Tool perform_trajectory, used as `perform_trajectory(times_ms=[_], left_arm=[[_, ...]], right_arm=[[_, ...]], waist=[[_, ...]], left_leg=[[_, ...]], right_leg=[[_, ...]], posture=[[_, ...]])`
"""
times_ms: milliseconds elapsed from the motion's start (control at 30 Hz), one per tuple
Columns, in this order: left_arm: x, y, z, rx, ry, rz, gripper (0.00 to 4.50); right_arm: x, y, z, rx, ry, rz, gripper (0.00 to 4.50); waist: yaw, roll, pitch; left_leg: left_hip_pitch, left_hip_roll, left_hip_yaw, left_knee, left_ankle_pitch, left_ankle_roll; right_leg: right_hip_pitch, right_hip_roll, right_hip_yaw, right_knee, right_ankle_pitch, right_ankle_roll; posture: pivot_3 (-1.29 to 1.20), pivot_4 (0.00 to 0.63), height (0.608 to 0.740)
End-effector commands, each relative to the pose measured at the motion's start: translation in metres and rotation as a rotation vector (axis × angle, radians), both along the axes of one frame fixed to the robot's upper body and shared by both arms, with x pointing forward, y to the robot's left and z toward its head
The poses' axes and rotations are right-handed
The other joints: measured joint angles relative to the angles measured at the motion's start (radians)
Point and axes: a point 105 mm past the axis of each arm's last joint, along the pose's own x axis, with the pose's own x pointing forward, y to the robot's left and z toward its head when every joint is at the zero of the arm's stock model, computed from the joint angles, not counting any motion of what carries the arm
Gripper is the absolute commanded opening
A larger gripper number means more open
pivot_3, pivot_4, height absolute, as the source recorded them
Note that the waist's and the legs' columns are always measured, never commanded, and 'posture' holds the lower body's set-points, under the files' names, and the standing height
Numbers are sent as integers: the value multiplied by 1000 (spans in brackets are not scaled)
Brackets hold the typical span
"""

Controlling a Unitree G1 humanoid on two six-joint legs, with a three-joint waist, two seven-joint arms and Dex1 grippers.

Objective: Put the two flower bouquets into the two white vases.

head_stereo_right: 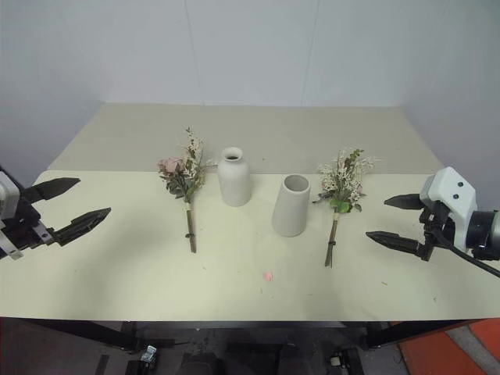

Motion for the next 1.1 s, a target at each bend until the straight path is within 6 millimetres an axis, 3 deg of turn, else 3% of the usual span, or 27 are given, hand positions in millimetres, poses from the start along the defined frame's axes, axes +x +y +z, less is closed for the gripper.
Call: perform_trajectory(times_ms=[33,300,467,567,667,833,1100], left_arm=[[1,1,9,45,-14,28,4500],[-3,7,7,35,57,36,4500],[12,17,3,-30,126,169,4500],[20,-1,1,-164,186,122,4500],[42,-17,-4,-289,300,129,4500],[72,-43,-19,-356,468,175,4500],[112,-66,-55,-347,631,271,4500]], right_arm=[[-2,1,8,-3,-37,0,4493],[-6,6,7,31,-38,13,4493],[-7,29,14,75,-61,71,4493],[-5,50,14,129,-61,127,4493],[-7,73,16,170,-59,199,4493],[-9,97,14,207,-78,257,4493],[-17,121,12,258,-104,295,4493]], waist=[[0,0,0],[-3,0,0],[-2,0,0],[-2,0,0],[4,-1,0],[2,-1,0],[-1,-2,0]], left_leg=[[0,0,0,0,0,0],[0,0,0,0,0,0],[0,0,0,0,0,0],[0,0,0,0,0,0],[0,0,-1,1,0,0],[-1,-2,-4,1,0,0],[-3,-3,-4,1,0,0]], right_leg=[[0,0,0,0,0,0],[0,0,0,0,0,0],[0,0,0,0,0,0],[0,0,0,0,0,0],[1,0,0,1,0,1],[0,-1,-2,1,4,-6],[-2,-1,-1,1,5,-6]], posture=[[0,150,740],[0,150,740],[0,150,740],[0,150,740],[0,150,740],[0,150,740],[0,150,740]])
